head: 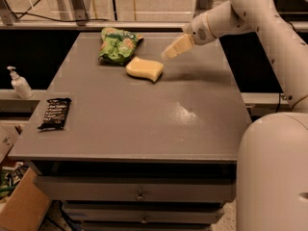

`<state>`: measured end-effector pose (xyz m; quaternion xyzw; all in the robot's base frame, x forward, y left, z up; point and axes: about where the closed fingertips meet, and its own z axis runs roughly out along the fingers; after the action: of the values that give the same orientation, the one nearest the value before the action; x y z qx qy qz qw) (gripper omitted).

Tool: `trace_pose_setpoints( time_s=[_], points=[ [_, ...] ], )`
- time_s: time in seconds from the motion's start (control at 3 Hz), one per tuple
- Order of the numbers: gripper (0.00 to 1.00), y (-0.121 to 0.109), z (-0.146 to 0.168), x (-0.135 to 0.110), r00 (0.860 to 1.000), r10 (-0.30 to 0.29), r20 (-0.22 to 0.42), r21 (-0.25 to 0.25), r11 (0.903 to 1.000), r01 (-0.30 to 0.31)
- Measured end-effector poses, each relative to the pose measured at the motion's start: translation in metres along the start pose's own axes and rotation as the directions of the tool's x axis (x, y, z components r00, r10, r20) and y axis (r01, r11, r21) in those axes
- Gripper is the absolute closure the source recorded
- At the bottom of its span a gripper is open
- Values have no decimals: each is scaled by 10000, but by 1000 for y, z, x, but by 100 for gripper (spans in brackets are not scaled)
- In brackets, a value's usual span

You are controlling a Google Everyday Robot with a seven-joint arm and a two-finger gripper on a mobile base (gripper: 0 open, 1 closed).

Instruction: Move sponge near green rice chip bag

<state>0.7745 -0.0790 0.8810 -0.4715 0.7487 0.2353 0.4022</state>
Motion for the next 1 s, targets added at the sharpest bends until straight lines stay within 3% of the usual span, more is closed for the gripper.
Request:
trace_pose_setpoints(
  time_s=[0.33, 0.67, 1.0],
  points=[
    [0, -10, -32, 9, 9999, 40, 103, 475, 9989, -45],
    [0, -23, -71, 29, 9996, 110, 274, 1036, 9945, -138],
    [0, -37, -108, 57, 9975, 244, 664, 1281, 9912, -328]
  ],
)
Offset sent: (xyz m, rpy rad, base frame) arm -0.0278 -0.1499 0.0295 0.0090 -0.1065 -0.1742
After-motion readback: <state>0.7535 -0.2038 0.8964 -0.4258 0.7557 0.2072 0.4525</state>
